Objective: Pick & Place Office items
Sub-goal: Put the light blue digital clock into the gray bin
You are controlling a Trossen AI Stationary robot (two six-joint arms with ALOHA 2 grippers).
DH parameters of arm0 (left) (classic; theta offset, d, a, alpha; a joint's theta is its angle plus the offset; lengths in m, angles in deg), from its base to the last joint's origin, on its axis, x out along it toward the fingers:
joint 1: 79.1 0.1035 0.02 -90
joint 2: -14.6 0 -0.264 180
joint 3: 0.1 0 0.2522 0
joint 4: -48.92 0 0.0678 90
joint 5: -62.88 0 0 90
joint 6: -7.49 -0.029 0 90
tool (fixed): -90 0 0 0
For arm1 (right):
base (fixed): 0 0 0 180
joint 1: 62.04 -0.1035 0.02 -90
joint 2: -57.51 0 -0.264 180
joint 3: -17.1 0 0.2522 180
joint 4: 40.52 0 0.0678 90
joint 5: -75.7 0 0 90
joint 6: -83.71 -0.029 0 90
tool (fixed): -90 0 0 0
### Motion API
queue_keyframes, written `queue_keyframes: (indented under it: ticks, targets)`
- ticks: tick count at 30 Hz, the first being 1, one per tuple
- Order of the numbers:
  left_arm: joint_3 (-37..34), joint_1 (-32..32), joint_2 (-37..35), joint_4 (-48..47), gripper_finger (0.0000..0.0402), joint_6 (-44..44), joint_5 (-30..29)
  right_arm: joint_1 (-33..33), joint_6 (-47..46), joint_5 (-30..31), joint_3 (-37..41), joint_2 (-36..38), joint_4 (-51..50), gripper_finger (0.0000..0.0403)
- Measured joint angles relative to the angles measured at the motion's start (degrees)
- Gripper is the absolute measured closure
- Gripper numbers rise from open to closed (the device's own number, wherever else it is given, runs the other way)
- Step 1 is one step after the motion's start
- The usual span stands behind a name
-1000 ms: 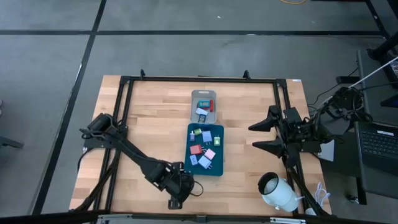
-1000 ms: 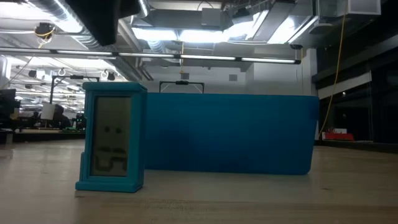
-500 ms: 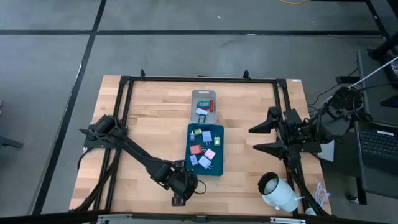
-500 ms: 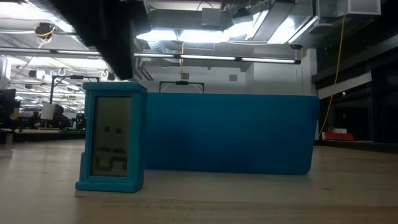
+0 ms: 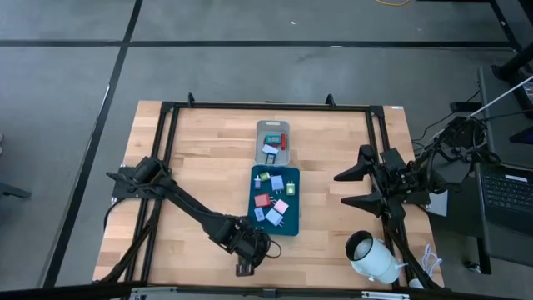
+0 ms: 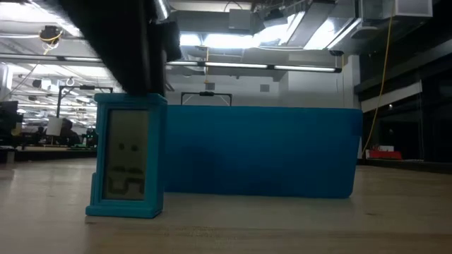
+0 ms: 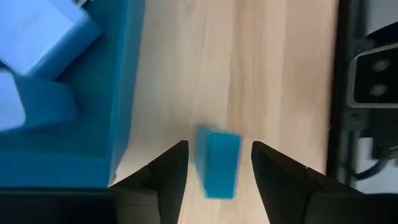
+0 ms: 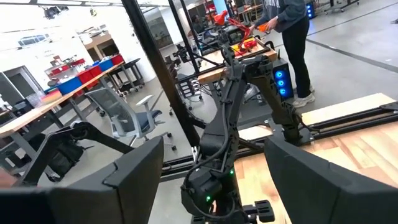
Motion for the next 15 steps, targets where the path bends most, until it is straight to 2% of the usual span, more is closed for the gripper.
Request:
queue_keyframes:
  ticks: [15]
  targets:
    - [-0.1,0.6,0.6,1.5,0.0275,0.4,-1.4,0.0,0.1,-0.2,0.0,0.0,-0.2,0.0119]
